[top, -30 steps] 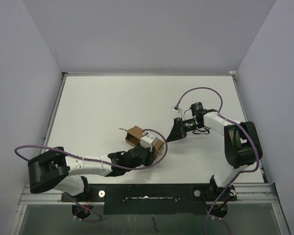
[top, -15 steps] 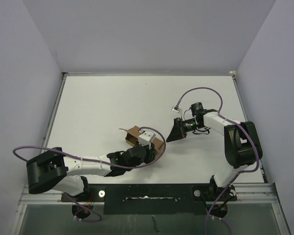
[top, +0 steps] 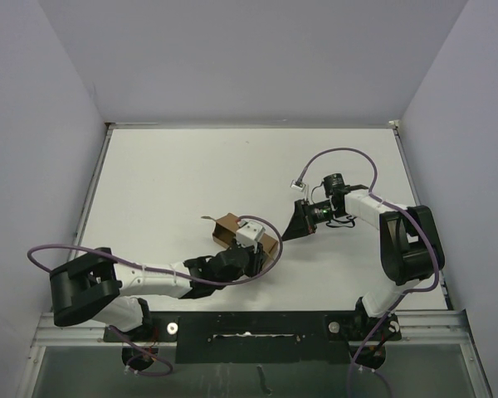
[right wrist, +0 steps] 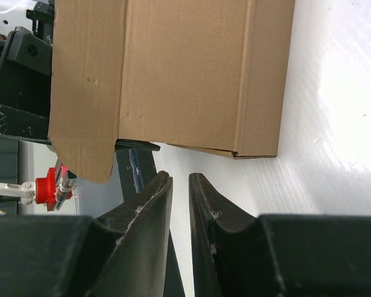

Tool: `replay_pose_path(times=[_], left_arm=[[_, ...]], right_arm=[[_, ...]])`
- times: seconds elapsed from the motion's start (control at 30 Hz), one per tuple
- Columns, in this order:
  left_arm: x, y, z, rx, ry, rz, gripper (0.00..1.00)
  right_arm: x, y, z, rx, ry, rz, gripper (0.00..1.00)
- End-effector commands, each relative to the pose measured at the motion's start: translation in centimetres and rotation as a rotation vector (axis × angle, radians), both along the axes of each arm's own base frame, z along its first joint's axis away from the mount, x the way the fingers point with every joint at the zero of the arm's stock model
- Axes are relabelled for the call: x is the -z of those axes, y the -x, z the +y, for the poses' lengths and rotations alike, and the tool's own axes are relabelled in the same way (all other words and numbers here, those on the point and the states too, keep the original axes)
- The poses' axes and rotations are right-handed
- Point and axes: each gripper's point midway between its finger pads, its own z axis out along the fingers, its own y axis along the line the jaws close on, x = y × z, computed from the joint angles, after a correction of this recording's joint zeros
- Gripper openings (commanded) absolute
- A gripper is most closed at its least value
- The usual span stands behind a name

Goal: Fold the paper box

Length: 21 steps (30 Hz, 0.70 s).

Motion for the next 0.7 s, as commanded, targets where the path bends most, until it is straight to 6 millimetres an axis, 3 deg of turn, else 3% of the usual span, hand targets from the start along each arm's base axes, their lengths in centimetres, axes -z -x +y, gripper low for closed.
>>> replay_pose_path(times=[0.0, 0.17, 0.3, 0.67], left_arm=[[-0.42, -0.57, -0.73, 0.001, 0.034, -0.024, 0.24], [-0.05, -0.52, -0.79, 0.024, 0.006, -0.034, 0.17], [-0.15, -0.45, -0.68, 0.054, -0.022, -0.057, 0.0], [0.09, -0.54, -0.26, 0.145, -0.172, -0.129, 0.0]], right_arm=[[-0.61, -0.27, 0.36, -0.015, -0.024, -0.019, 0.2], [-0.64, -0.32, 0.31, -0.012, -0.025, -0.017, 0.2], [-0.6, -0.31, 0.28, -0.011, -0.024, -0.014, 0.2], [-0.51, -0.3, 0.25, -0.011, -0.023, -0.013, 0.2]])
